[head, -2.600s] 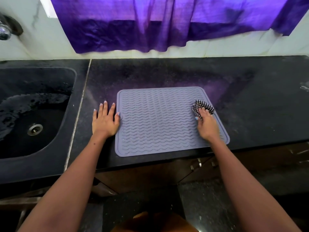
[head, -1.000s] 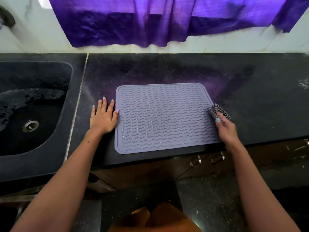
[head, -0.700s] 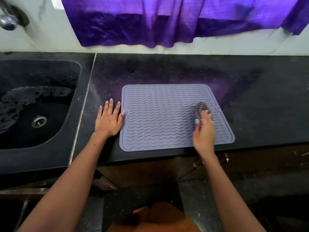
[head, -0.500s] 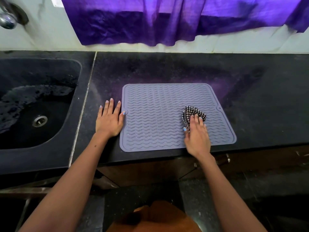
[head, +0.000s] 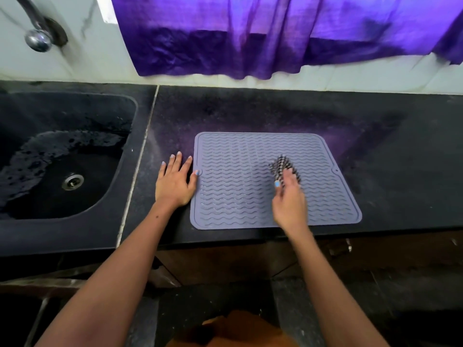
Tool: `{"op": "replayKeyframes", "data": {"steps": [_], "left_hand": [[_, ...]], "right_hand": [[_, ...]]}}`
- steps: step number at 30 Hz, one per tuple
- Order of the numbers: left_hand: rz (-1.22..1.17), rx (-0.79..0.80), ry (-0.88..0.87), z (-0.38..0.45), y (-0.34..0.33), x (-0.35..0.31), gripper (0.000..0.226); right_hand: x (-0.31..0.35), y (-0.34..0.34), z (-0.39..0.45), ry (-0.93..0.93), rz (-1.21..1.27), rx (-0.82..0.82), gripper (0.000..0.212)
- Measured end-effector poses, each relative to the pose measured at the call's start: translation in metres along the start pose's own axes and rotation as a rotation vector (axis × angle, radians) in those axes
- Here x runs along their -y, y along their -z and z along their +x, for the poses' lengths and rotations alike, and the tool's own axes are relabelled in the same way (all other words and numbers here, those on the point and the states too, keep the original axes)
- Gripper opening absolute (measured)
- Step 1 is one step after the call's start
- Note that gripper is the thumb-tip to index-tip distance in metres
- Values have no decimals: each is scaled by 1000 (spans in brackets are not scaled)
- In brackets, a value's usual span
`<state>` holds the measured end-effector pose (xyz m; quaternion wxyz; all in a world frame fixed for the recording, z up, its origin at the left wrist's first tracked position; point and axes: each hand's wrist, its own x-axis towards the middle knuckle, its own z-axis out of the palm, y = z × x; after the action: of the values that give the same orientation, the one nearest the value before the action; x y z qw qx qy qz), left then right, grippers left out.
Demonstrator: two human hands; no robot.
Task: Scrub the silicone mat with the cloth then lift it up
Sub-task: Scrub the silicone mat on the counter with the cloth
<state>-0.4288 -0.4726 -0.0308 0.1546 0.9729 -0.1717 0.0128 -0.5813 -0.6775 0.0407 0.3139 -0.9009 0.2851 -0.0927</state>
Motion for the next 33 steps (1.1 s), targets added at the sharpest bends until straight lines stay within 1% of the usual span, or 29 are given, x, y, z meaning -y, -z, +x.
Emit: {"op": "replayKeyframes", "data": {"steps": [2, 4, 5, 7, 9, 11, 13, 14, 15, 16, 17, 19, 21, 23, 25, 27, 29, 31, 33], "left_hand": [[-8, -1, -2, 0, 0, 0, 55], [-7, 4, 2, 0, 0, 0, 54], [-3, 8, 3, 0, 0, 0, 54], [-1, 9, 5, -1, 1, -1, 54], [-14, -4, 2, -2, 1, -1, 54], [-22, -17, 0, -2, 1, -1, 53], [-27, -22, 0, -1, 0, -1, 53], [-32, -22, 1, -2, 0, -1, 53], [-35, -21, 0, -2, 1, -1, 53], [-36, -16, -2, -2, 2, 0, 53], [-38, -12, -4, -3, 2, 0, 53], [-56, -18, -5, -3, 3, 1, 55], [-61, -33, -6, -2, 3, 2, 57], [-56, -38, -9, -1, 2, 4, 53], [-56, -45, -14, -2, 2, 4, 52], [-58, -46, -16, -2, 2, 4, 56], [-60, -39, -10, -2, 2, 4, 64], [-56, -37, -8, -2, 2, 4, 67], [-52, -38, -4, -1, 1, 4, 67]], "right_hand": [[-6, -26, -11, 110, -204, 52, 60], [-15, -43, -14, 218, -361, 53, 62], [-18, -45, -12, 235, -391, 63, 62], [-20, -40, -5, 243, -408, 135, 60], [-20, -30, 3, 259, -384, 195, 57], [-13, -17, 8, 215, -269, 248, 53], [-5, -4, 17, 47, -11, 295, 46], [1, 2, 21, -66, 183, 282, 43], [7, 4, 24, -163, 354, 234, 41], [12, 6, 25, -218, 467, 164, 41], [16, 3, 23, -229, 499, 99, 42], [29, -5, 9, -127, 410, 25, 48], [34, -22, -4, 56, 242, 16, 55], [31, -42, -12, 203, 31, 81, 59], [24, -59, -15, 334, -206, 157, 59], [18, -68, -17, 414, -330, 155, 59], [17, -67, -15, 427, -326, 153, 57], [17, -62, -11, 436, -297, 196, 54], [20, -53, -4, 370, -151, 277, 51]]}}
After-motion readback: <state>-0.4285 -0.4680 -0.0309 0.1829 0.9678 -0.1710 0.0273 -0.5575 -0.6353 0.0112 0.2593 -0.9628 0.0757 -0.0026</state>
